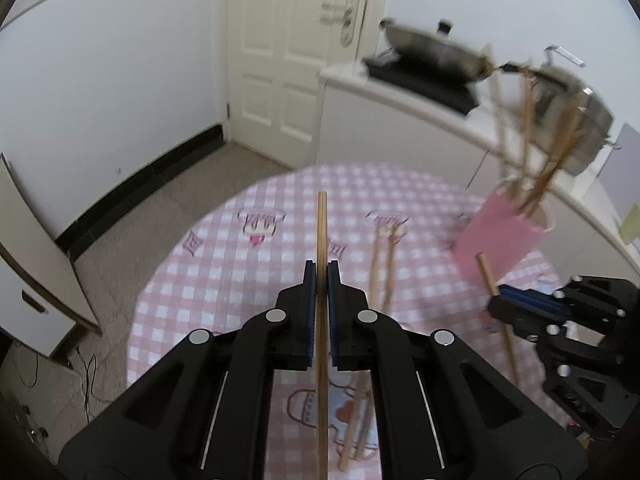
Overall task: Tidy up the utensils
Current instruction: 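Lift both held chopsticks upright and carry them over the pink cup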
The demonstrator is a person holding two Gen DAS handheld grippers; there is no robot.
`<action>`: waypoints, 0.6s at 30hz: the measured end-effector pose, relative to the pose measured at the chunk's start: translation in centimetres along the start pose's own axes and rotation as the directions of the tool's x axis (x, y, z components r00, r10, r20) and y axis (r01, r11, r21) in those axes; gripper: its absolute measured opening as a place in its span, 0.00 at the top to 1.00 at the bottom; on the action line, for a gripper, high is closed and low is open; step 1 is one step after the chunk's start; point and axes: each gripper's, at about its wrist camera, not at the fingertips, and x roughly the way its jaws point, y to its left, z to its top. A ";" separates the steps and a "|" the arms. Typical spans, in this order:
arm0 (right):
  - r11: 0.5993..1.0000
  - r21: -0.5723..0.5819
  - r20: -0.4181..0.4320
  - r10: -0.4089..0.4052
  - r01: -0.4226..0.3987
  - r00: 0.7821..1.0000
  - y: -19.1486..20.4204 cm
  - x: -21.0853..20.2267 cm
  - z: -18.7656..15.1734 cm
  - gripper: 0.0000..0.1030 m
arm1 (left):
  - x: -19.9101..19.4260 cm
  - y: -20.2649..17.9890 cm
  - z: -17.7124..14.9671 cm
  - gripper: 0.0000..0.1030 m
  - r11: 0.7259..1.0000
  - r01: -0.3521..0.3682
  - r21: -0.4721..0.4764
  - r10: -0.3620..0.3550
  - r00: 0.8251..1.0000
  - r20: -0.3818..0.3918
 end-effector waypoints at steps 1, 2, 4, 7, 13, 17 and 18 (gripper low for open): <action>1.000 -0.003 0.011 0.002 -0.002 1.000 0.2 -0.5 0.2 0.96 | -0.8 -0.3 0.1 0.95 1.000 0.006 0.004 -0.006 1.000 0.018; 1.000 -0.007 0.027 0.003 -0.003 1.000 0.5 -1.1 0.4 0.96 | -1.9 -0.6 0.2 0.95 1.000 0.013 0.010 -0.013 0.999 0.039; 1.000 -0.014 0.050 0.003 -0.003 0.999 0.8 -2.0 0.6 0.96 | -3.3 -1.2 0.3 0.95 0.999 0.029 0.022 -0.030 0.997 0.067; 1.000 -0.022 0.087 0.005 -0.003 0.996 1.2 -3.7 0.9 0.96 | -5.4 -2.2 0.2 0.95 0.998 0.046 0.048 -0.051 0.993 0.107; 1.000 -0.026 0.145 -0.003 0.007 0.989 1.4 -6.9 1.0 0.96 | -8.8 -4.2 0.2 0.95 0.993 0.089 0.078 -0.102 0.979 0.176; 1.000 -0.011 0.191 -0.005 0.007 0.981 0.6 -9.3 1.2 0.96 | -10.8 -5.6 0.5 0.95 0.989 0.115 0.097 -0.134 0.965 0.227; 1.000 -0.009 0.201 -0.007 0.008 0.980 0.5 -9.6 1.2 0.96 | -11.3 -5.9 0.6 0.95 0.988 0.120 0.102 -0.143 0.957 0.251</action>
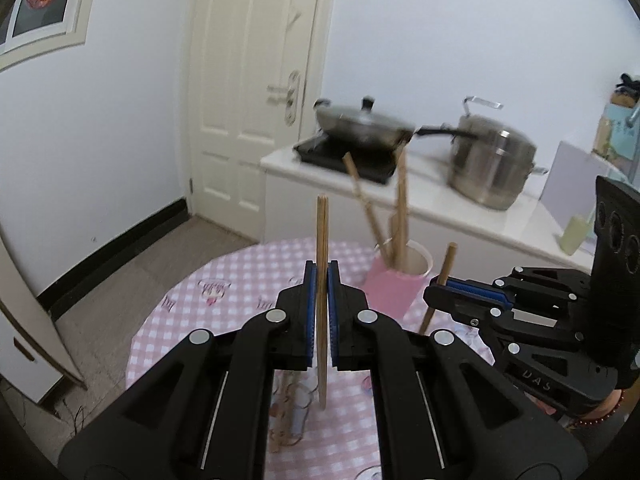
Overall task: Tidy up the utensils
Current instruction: 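Lift both held chopsticks upright and carry them over the pink cup, then lower both chopsticks into the pink cup and open both tools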
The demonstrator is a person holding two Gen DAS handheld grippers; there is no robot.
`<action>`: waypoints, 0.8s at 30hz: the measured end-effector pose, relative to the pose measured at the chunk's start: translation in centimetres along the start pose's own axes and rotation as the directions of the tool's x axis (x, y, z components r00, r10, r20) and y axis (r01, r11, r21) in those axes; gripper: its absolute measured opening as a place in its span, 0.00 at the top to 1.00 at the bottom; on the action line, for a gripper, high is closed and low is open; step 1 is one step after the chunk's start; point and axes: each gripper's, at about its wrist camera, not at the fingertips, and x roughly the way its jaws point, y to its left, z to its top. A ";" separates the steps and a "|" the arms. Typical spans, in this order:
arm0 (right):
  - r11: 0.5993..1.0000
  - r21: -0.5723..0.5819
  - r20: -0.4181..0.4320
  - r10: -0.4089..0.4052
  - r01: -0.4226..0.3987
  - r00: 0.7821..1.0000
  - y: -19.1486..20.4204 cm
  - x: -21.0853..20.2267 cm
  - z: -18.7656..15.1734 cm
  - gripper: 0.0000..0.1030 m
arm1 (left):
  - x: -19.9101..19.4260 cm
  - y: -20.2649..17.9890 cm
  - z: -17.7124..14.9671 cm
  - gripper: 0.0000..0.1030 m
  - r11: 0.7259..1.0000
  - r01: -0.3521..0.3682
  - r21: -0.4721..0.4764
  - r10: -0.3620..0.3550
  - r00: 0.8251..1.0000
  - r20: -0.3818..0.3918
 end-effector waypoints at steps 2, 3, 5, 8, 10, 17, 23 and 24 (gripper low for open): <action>1.000 0.004 0.022 -0.008 0.008 1.000 -0.5 -1.0 0.3 0.96 | -0.8 -0.8 0.5 0.95 1.000 0.010 0.009 -0.011 0.999 0.045; 1.000 0.011 0.038 -0.013 0.012 0.999 -0.9 -1.7 0.5 0.96 | -1.0 -1.1 0.7 0.95 1.000 0.018 0.009 -0.019 0.998 0.058; 0.999 0.027 0.065 -0.024 0.022 0.998 -1.8 -2.8 0.9 0.96 | -1.2 -1.8 1.2 0.95 0.999 0.038 0.011 -0.038 0.996 0.076; 0.998 0.041 0.094 -0.054 0.050 0.994 -3.1 -4.1 1.5 0.96 | -0.9 -2.8 2.1 0.95 0.999 0.049 0.013 -0.050 0.993 0.109; 0.996 0.053 0.111 -0.072 0.067 0.991 -3.9 -4.9 1.9 0.96 | -0.6 -3.2 2.6 0.95 0.998 0.067 0.002 -0.066 0.991 0.114; 0.987 0.076 0.165 -0.152 0.141 0.975 -6.2 -6.3 3.7 0.96 | 0.1 -5.8 4.7 0.95 0.993 0.116 -0.015 -0.112 0.977 0.180; 0.980 0.089 0.205 -0.193 0.178 0.960 -7.4 -6.2 4.7 0.96 | 0.8 -8.0 6.7 0.95 0.993 0.115 0.000 -0.112 0.964 0.241; 0.978 0.088 0.214 -0.204 0.189 0.955 -7.5 -6.2 4.9 0.96 | 1.0 -8.4 7.1 0.95 0.994 0.111 -0.001 -0.108 0.962 0.250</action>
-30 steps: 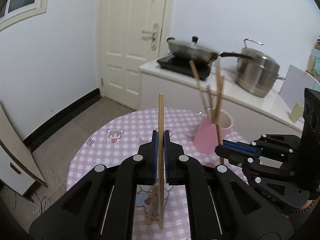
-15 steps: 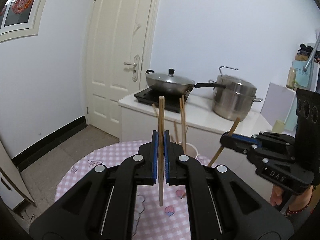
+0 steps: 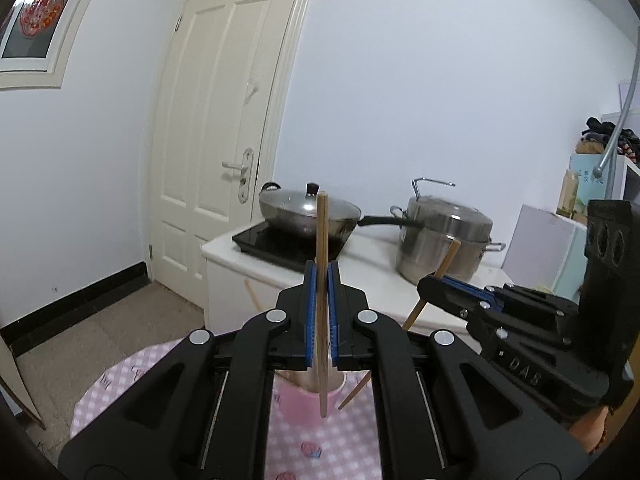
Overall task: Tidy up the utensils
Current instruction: 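Lower both chopsticks into the pink cup and open both tools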
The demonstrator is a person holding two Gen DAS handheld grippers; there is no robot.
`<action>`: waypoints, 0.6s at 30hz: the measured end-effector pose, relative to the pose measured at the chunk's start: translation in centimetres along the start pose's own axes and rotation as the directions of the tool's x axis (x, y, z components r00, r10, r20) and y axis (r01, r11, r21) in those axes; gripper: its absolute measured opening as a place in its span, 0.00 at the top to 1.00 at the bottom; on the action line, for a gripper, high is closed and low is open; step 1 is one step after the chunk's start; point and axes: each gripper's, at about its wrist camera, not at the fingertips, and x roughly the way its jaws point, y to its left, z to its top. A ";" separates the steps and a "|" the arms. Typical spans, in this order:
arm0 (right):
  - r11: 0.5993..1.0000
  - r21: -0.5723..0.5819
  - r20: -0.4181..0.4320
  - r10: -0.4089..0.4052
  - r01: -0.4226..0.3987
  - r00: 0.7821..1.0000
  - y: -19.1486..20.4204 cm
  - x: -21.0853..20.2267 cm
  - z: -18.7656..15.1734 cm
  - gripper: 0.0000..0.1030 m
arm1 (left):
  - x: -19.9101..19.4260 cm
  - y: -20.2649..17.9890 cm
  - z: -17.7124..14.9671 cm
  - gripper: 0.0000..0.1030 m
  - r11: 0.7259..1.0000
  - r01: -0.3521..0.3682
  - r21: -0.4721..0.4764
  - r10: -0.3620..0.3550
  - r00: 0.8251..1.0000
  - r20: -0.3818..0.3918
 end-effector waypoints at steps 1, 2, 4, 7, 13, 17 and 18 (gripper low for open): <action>1.000 -0.003 0.007 -0.007 0.007 1.000 -0.1 0.1 0.1 0.96 | 0.3 -0.2 0.1 0.95 1.000 -0.003 0.003 0.003 1.000 0.005; 1.000 -0.003 0.015 -0.011 0.011 1.000 -0.1 0.3 0.3 0.96 | 0.8 -0.5 0.3 0.95 1.000 -0.008 0.007 0.008 1.000 0.008; 1.000 -0.001 0.028 -0.020 0.020 0.999 -0.4 0.5 0.4 0.96 | 1.4 -0.8 0.6 0.95 1.000 -0.011 0.003 0.011 1.000 0.018; 1.000 0.010 0.038 -0.021 0.021 0.999 -1.0 0.9 0.5 0.96 | 2.1 -0.9 0.7 0.95 1.000 -0.008 -0.003 0.008 1.000 0.026; 0.999 0.018 0.031 -0.027 0.027 0.999 -1.7 2.1 0.1 0.96 | 4.0 -1.1 0.1 0.95 0.999 -0.045 0.015 0.045 0.999 0.017; 0.999 0.024 0.010 -0.028 0.028 1.000 -2.2 3.1 -0.6 0.96 | 5.4 -1.2 -0.5 0.95 0.996 -0.073 0.043 0.073 0.997 0.002; 0.999 0.027 0.006 -0.028 0.028 1.000 -2.2 3.2 -0.7 0.96 | 5.8 -1.2 -0.7 0.95 0.996 -0.077 0.049 0.077 0.997 -0.006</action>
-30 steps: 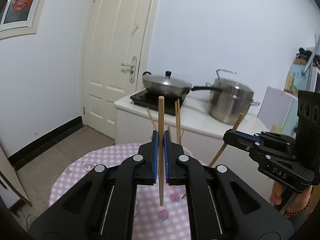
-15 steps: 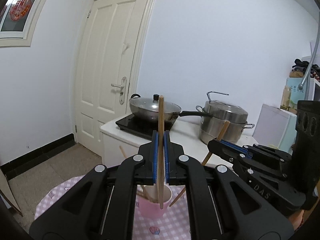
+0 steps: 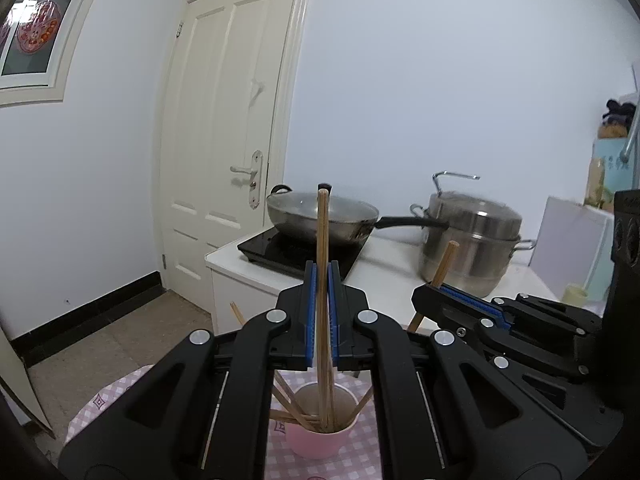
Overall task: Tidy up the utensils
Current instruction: 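Lower both chopsticks into the pink cup and open both tools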
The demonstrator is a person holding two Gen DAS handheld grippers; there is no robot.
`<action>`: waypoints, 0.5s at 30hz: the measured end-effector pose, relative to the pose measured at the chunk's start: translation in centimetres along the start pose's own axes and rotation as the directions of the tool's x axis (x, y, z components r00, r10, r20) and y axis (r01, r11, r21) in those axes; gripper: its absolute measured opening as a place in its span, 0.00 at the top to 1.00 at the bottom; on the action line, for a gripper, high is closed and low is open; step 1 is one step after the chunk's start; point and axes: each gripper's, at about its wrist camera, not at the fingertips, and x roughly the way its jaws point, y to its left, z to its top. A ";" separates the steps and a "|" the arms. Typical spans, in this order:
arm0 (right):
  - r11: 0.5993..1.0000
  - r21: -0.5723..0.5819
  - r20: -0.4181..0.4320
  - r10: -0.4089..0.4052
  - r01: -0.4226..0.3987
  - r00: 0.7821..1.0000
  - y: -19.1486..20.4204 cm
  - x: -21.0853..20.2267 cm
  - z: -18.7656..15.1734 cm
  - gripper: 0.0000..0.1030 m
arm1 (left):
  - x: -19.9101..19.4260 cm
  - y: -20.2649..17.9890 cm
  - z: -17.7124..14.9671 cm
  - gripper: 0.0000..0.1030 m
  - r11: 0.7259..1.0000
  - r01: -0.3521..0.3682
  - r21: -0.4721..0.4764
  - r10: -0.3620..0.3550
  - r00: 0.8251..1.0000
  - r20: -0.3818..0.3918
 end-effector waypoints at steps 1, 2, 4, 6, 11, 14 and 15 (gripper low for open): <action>1.000 0.005 -0.005 0.001 -0.001 1.000 -0.2 0.2 -0.2 0.96 | 0.4 -0.1 -0.2 0.95 1.000 -0.002 0.004 0.002 1.000 -0.008; 1.000 0.008 -0.009 0.002 -0.002 1.000 -0.3 0.3 -0.4 0.96 | 0.7 -0.2 -0.4 0.95 1.000 -0.006 0.008 0.006 1.000 -0.016; 1.000 0.014 -0.020 0.003 -0.003 1.000 -0.5 0.6 -0.8 0.96 | 1.5 -0.4 -0.9 0.95 1.000 -0.012 0.022 0.012 1.000 -0.027; 1.000 0.018 -0.035 0.006 -0.006 0.999 -0.7 1.0 -1.3 0.96 | 2.2 -0.6 -1.4 0.95 0.999 -0.014 0.035 0.016 0.999 -0.045; 0.999 0.035 -0.070 0.008 -0.006 0.998 -1.2 1.9 -2.6 0.96 | 3.8 -0.6 -3.0 0.95 0.999 -0.019 0.033 0.022 0.995 -0.100; 0.999 0.046 -0.093 0.009 -0.004 0.996 -1.4 2.5 -3.4 0.96 | 4.8 -0.4 -4.0 0.94 0.999 -0.023 0.035 0.028 0.991 -0.133; 0.999 0.050 -0.102 0.009 -0.004 0.995 -1.4 2.7 -3.7 0.96 | 5.0 -0.2 -4.3 0.94 0.999 -0.028 0.037 0.033 0.989 -0.142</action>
